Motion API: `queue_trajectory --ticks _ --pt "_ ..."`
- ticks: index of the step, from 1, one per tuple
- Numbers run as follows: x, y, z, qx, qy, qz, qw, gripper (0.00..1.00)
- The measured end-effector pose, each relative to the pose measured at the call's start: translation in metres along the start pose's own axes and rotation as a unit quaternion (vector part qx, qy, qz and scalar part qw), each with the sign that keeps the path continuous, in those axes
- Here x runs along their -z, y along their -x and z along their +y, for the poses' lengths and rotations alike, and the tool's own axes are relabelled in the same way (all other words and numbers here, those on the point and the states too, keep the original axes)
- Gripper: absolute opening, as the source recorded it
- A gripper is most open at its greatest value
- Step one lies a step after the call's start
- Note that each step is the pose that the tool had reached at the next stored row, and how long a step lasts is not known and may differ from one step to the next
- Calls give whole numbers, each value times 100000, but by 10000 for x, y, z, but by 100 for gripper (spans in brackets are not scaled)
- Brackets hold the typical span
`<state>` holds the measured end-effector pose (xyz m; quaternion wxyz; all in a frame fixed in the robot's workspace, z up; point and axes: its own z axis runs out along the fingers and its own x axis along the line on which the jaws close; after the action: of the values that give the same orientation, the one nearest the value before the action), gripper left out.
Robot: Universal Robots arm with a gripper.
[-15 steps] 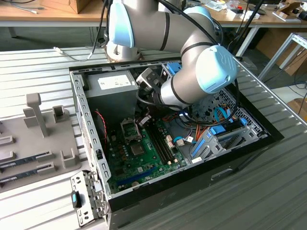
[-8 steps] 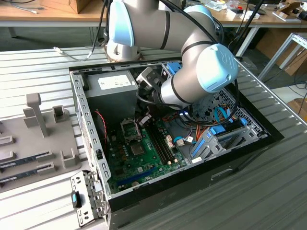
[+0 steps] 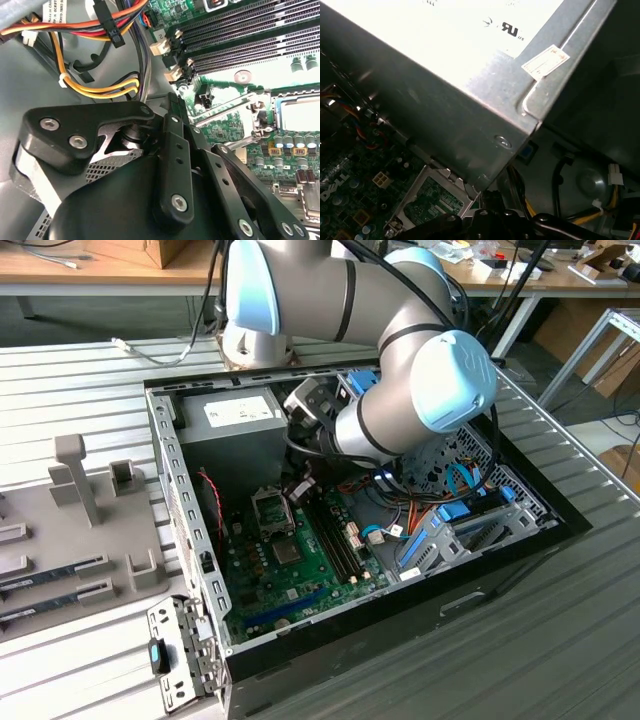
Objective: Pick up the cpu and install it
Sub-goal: 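Close the cpu cover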
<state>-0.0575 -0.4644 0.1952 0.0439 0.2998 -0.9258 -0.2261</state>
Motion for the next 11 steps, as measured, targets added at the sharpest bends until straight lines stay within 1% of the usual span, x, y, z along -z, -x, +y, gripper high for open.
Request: queue_trajectory --ticks 1,2,3,4,5,6,11 --pt "4 -7 5 32 87 -50 100000 11" --pt "12 -16 9 81 277 -180 99999 11" --pt "39 -34 -2 178 646 -414 99997 11" --pt "66 -67 -43 272 966 -625 99993 11" --pt "136 -85 -42 358 982 -587 99993 11" --pt "178 -92 -34 500 991 -512 99993 11" --pt "221 -102 -33 732 1008 -394 99991 11"
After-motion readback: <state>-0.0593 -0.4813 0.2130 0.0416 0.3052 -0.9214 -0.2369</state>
